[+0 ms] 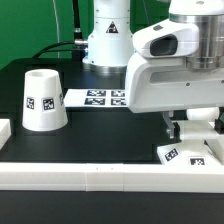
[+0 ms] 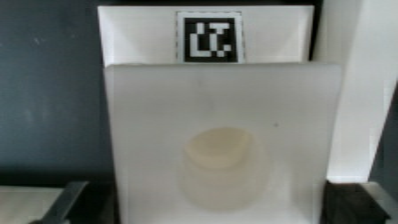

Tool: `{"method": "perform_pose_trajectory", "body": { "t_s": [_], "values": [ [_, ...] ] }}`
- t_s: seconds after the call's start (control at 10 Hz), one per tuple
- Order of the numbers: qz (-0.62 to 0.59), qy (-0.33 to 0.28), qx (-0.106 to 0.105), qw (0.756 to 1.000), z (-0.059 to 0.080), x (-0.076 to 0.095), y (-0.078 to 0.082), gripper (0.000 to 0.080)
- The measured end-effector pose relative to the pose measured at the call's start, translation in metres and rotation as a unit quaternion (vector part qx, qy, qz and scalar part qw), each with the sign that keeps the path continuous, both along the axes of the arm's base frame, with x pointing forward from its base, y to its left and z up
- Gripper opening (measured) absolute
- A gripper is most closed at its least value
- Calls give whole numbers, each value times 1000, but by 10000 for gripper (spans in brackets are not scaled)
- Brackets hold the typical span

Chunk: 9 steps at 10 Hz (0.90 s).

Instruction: Assemble lamp

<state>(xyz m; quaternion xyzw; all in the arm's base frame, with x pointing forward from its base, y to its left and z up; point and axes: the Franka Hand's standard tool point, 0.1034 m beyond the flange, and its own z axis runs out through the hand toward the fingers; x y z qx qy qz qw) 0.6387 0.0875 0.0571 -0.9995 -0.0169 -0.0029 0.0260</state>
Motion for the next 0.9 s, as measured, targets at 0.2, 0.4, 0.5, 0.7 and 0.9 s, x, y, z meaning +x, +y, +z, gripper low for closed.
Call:
{"method": "perform_pose_trajectory", "body": {
  "t_s": [0.2, 0.4, 0.5, 0.7, 0.9],
  "values": [
    [1, 0, -1, 1000, 0, 1, 0, 535],
    [2, 0, 0, 1000, 0, 1, 0, 635],
    [2, 0, 0, 1000, 0, 1, 0, 635],
    [8, 1, -1, 1000, 6, -17, -2, 696],
    [7, 11, -3, 1000, 13, -46, 0, 698]
  ]
}}
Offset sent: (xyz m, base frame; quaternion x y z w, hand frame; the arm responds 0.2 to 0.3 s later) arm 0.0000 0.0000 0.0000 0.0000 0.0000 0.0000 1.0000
